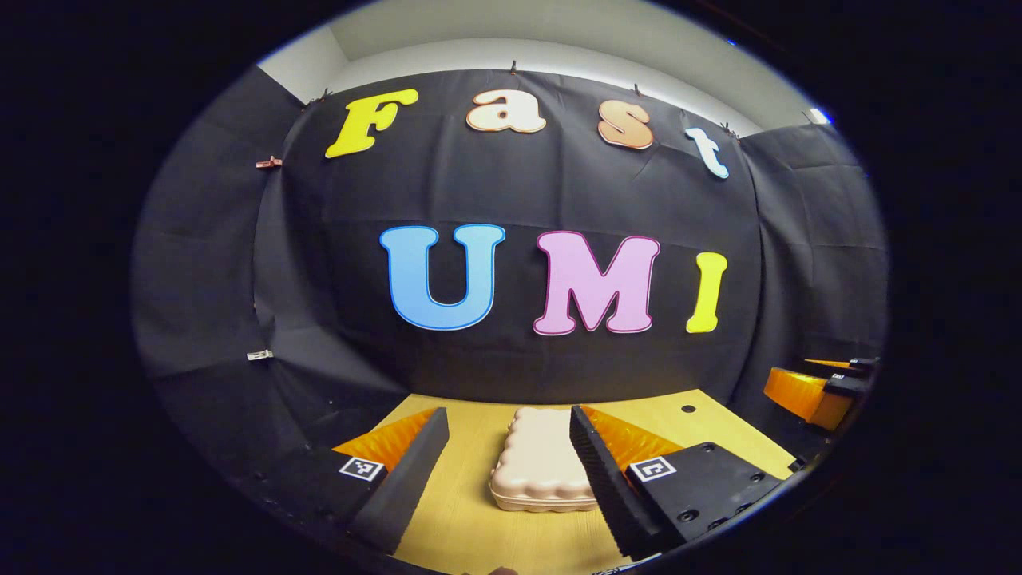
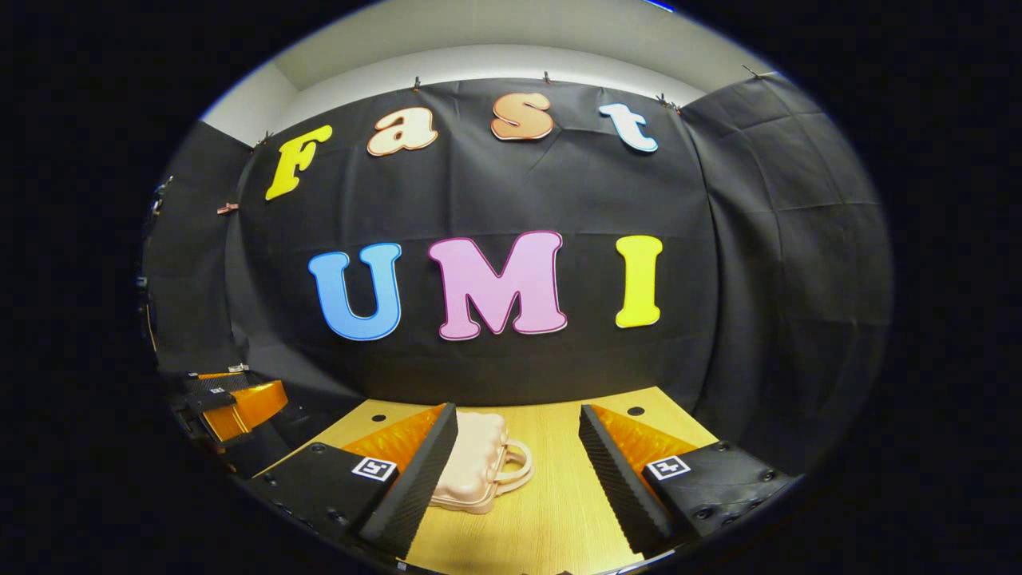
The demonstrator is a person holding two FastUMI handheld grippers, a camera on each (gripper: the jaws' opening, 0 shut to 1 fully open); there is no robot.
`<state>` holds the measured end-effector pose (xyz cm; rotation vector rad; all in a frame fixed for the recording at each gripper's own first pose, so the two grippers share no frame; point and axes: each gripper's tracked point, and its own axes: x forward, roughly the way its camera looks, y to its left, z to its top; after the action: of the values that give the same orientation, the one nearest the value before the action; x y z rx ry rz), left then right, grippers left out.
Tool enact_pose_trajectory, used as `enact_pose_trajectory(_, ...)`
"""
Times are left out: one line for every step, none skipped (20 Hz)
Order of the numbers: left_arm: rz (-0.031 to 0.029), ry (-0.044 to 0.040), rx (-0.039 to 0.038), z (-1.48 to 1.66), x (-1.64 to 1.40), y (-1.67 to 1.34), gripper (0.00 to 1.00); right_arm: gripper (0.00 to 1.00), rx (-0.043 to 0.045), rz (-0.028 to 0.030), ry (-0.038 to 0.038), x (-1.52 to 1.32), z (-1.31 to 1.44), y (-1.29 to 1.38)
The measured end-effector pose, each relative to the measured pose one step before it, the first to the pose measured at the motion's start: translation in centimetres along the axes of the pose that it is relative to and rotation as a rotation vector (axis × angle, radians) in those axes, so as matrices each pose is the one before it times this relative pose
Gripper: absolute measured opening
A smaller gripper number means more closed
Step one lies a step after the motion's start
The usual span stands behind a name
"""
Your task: First open the suitcase, pack the skin care products into it, and then close the suitcase.
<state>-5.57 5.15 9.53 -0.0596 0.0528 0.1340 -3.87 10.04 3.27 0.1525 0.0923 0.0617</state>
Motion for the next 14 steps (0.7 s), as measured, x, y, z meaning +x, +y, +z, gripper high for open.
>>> enact_pose_trajectory(-0.00503, 0.00998, -0.01093, -0.300, 0.092, -0.170, 0.96, 0.97, -0.00491, -0.00045, 0.00644, -0.089, -0.215, -0.120)
enact_pose_trajectory(-0.00568, 0.01117, -0.01656, -0.637, -0.003, 0.089, 0.96, 0.97, -0.00948, -0.00273, 0.00024, -0.028, -0.082, -0.239)
enact_pose_trajectory(-0.00532, 0.00573, -0.01668, -0.588, -0.232, -0.101, 0.96, 0.97, -0.01021, -0.00284, -0.00004, -0.019, -0.078, -0.268)
enact_pose_trajectory(-0.00400, 0.00085, -0.00916, -0.484, -0.302, -0.184, 0.96, 0.97, -0.00910, -0.00091, -0.00186, 0.052, -0.124, -0.182)
enact_pose_trajectory(0.00646, 0.00238, 0.00318, -0.294, -0.057, 0.016, 0.96, 0.97, -0.00660, 0.00214, 0.00391, -0.002, -0.269, -0.006)
enact_pose_trajectory(0.00636, 0.00429, 0.00740, -0.493, 0.012, 0.218, 1.00, 0.97, -0.00398, 0.00261, 0.00767, -0.056, -0.268, -0.074)
enact_pose_trajectory(0.00260, 0.00194, 0.00320, -0.177, -0.096, -0.044, 0.96, 0.97, -0.00227, 0.00206, 0.00837, -0.031, -0.274, -0.028)
enact_pose_trajectory(-0.00358, -0.00091, -0.00205, 0.091, -0.047, -0.136, 0.96, 0.97, -0.00222, -0.00103, 0.00030, -0.092, -0.088, -0.122)
enact_pose_trajectory(-0.00876, -0.00252, -0.00003, 0.145, -0.047, -0.311, 0.96, 0.97, -0.00191, -0.00127, -0.00186, -0.022, 0.080, -0.075)
enact_pose_trajectory(-0.00462, -0.00171, 0.00821, -0.077, -0.119, -0.146, 0.96, 0.97, -0.00294, -0.00104, -0.00281, -0.083, 0.042, -0.060)
enact_pose_trajectory(-0.00157, -0.00533, 0.02258, 0.064, -0.032, -0.048, 0.96, 0.97, -0.00337, -0.00008, -0.00500, -0.272, -0.068, -0.094)
enact_pose_trajectory(-0.00353, -0.00821, 0.01625, 0.329, -0.085, -0.258, 0.96, 0.97, -0.00263, -0.00227, -0.00500, -0.168, 0.054, -0.192)
enact_pose_trajectory(-0.00526, -0.00593, 0.00629, 0.216, -0.032, -0.248, 0.96, 0.97, -0.00239, -0.00464, -0.00241, -0.084, 0.028, -0.271)
enact_pose_trajectory(-0.00823, -0.00290, 0.00101, 0.218, -0.014, -0.431, 0.96, 0.97, 0.00189, -0.00607, 0.00355, -0.192, -0.206, -0.308)
